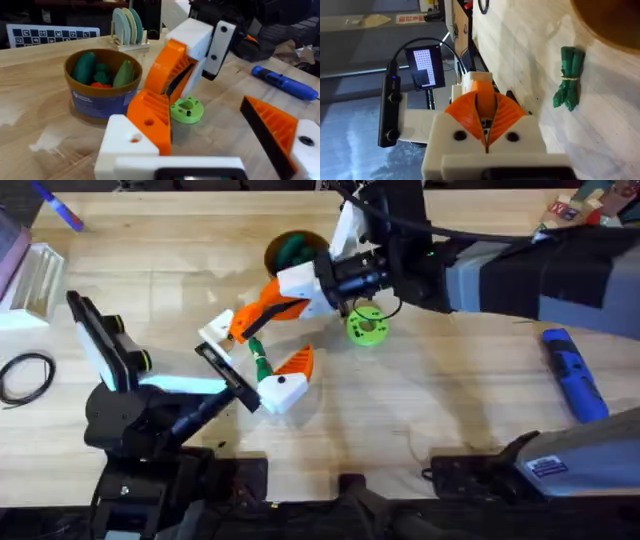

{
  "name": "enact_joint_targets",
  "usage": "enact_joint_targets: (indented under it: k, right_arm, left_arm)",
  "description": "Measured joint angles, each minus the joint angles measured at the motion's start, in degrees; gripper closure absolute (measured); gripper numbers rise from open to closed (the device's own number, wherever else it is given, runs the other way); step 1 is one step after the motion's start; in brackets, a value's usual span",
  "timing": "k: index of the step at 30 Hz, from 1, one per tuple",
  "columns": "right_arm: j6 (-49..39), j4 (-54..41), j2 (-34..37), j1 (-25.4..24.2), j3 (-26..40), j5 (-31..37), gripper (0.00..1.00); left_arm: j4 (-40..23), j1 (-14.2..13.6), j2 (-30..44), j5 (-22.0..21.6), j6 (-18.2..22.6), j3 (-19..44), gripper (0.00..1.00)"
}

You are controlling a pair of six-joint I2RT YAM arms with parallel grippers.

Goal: Pick up the gripper from the table and insert it into the empty holder that is missing its gripper. Then pick up a screw, insert it into the mounting hole, and use the screwdriver to tighten it. Finally, clean up the table by picking up the vegetable and placing it into the bucket.

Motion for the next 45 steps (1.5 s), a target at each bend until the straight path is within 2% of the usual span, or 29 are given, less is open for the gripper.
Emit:
enact_joint_targets:
  k: [8,25,31,37,45]
  right_arm:
    - [-5.16,-0.71,0.00,0.00,0.00,-0.47,0.993]
    - [-9.96,-0.60,-0.01,-0.14,0.00,-0.94,0.993]
    - [-12.93,-2.94,-1.68,-0.67,-0.02,-1.42,0.993]
    - [-16.09,-10.12,-4.64,-2.11,-0.09,-2.04,0.993]
    - [-19.93,-15.60,-4.94,-4.25,-0.11,-5.32,0.993]
  left_arm:
    - [0.20,0.00,0.00,-0.04,0.15,0.00,0.015]
    - [0.20,0.00,0.00,-0.31,0.23,0.00,0.015]
    - [0.34,-0.02,-0.24,1.00,1.20,0.00,0.013]
    - [0.60,-0.83,-0.81,4.26,1.84,0.00,0.014]
    - [0.51,-1.39,-0.79,7.60,1.86,0.00,0.015]
